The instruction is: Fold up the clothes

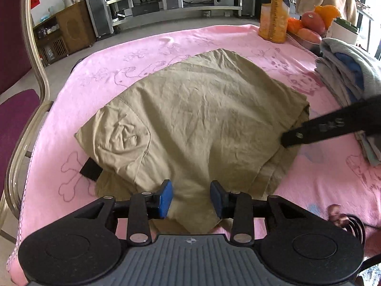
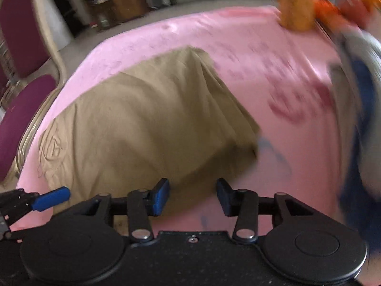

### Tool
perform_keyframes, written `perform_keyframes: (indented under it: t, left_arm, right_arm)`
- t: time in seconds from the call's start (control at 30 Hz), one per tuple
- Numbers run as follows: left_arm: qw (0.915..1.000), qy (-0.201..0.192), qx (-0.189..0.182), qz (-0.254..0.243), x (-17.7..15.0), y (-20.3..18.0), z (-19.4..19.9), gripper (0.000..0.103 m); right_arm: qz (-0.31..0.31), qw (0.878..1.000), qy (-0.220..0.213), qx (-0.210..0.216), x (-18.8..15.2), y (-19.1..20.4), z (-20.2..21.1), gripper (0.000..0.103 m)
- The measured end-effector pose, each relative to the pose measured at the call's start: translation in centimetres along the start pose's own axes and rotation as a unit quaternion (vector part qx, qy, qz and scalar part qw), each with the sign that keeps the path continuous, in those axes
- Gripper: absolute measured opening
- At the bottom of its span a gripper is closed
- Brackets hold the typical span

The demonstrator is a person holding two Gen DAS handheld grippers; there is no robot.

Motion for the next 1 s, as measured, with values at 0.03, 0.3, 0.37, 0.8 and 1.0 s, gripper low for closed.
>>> perform_keyframes:
  t: [0.03, 0.3, 0.37, 0.8, 1.0]
  left_arm:
    - [1.0, 0.0, -0.001, 0.001, 0.0, 0.0, 0.5, 0.038]
    - [0.9981, -0.045, -0.012, -0.041, 0.9, 0.2, 6.5, 0.062]
    - [0.9974, -0.061, 0.004, -0.037, 2.1, 1.6, 7.4, 0.069]
    - [0.9949, -0.067, 0.07, 0.025, 8.8, 11.3, 2.4, 0.086]
    - [0.9984, -0.015, -0.021, 0.049, 10.0, 13.3, -3.9, 0.085]
  right_arm:
    - [-0.022, 1.0, -0.005, 0.005, -0.2, -0.4, 0.8, 0.043]
    - [-0.173, 0.973, -0.094, 0.116, 1.6, -3.1, 6.4, 0.066]
    - [-0.208, 0.962, -0.091, 0.148, 2.0, -3.3, 6.2, 0.068]
    - [-0.352, 0.915, -0.043, 0.194, -1.1, -2.6, 3.7, 0.072]
    - [-0.393, 0.905, -0.022, 0.163, -2.9, -3.3, 0.8, 0.071]
Point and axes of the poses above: each gripper's, at about its wrist camera, not at the fingertips, and z roughly against the way its jaws point, y to its left, x to its top, the point moved 5 cm from there along -z, roughly the way its jaws point, and after that the axes turned 8 degrees about -y, right-handed, at the moved point
